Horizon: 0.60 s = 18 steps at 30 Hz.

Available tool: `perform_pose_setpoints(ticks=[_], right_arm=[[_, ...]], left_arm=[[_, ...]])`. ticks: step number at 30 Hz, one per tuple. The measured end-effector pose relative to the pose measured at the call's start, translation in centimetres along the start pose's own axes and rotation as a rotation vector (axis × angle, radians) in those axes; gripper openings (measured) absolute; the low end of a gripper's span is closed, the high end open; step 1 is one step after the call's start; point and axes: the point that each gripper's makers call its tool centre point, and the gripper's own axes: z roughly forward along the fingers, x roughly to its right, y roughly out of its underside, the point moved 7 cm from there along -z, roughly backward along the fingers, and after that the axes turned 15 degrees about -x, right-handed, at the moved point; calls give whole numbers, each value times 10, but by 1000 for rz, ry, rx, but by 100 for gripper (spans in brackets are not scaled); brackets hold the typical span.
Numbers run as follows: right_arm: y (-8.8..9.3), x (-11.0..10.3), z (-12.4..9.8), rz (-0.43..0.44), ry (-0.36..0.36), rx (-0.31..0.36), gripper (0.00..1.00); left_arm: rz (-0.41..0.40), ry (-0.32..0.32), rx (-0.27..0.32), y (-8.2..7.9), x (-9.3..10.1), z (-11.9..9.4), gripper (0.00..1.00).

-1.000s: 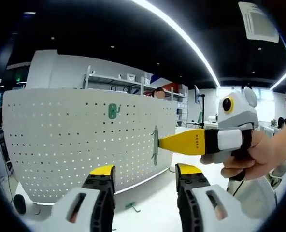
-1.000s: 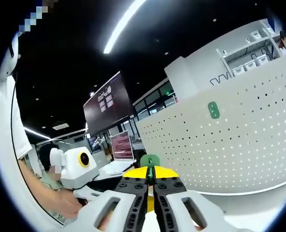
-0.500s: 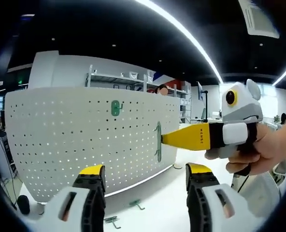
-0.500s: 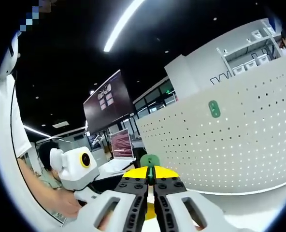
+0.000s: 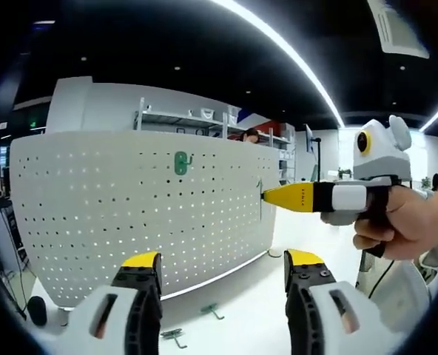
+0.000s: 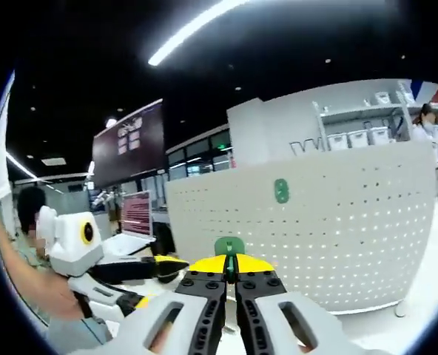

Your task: Insert the hook assembly into the mounting plate slot until the hook locks in place.

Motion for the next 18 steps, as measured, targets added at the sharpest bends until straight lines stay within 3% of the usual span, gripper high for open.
perform_pose_setpoints(ticks=[3,8,18], right_arm=[[3,8,-2,9,33,-15,0],[5,7,0,23,24,-25,0],[-6,11,7,39,20,-13,0]], left_arm=[[-1,-5,1,0,-1,0,69],[2,-5,0,0,-1,0,69],[3,-19,1,0,-5,-3,69]])
